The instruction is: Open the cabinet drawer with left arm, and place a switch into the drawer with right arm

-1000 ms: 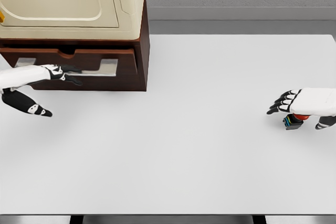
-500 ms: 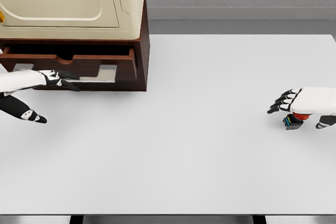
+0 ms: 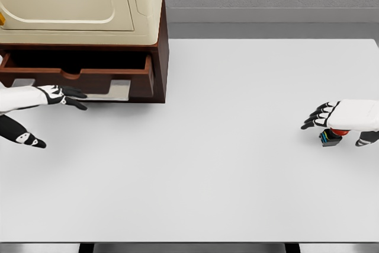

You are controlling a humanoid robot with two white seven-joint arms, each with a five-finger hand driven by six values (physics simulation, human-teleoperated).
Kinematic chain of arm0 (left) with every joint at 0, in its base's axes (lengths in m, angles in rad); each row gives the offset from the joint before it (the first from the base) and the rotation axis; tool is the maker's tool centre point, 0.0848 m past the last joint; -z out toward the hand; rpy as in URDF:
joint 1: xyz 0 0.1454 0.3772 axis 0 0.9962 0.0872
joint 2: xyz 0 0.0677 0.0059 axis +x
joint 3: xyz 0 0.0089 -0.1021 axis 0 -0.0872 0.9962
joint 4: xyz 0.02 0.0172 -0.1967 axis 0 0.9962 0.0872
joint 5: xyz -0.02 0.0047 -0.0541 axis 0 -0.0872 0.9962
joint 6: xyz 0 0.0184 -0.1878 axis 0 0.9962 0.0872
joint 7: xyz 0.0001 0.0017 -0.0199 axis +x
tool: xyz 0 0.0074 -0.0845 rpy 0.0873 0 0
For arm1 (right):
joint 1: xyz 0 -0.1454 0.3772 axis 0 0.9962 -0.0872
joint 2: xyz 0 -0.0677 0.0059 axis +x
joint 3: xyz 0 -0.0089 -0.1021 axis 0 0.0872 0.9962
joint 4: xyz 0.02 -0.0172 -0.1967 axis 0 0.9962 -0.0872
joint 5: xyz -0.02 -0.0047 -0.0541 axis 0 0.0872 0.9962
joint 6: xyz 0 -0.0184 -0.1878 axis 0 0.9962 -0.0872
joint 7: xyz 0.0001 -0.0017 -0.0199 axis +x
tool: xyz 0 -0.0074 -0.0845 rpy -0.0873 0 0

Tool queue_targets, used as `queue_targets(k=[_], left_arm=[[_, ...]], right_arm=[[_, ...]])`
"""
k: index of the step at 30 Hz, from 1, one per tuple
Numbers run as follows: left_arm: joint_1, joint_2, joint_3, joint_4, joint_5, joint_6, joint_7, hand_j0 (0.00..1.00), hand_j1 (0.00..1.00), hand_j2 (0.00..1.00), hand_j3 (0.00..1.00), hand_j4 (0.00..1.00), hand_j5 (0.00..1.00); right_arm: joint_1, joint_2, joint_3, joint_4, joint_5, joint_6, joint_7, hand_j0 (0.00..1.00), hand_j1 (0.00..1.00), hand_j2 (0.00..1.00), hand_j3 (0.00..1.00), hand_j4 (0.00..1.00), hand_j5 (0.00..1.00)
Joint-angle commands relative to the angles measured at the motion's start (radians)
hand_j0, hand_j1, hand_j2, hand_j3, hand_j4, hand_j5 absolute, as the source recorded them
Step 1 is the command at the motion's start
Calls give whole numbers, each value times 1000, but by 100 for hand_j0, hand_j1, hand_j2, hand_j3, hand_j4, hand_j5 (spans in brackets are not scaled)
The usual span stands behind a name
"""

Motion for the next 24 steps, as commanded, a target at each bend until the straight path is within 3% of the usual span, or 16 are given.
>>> queue_targets(k=[1,24], left_arm=[[0,8,-1,-6,63,-9,-3,91,91,91,91,91,91],[2,41,-6,-8,130,-44,-3,91,91,91,91,91,91]], right_arm=[[0,2,0,2,-4,2,0,100,100,100,100,100,100],[12,2,-3,13,1,2,0,100,100,100,100,100,100]])
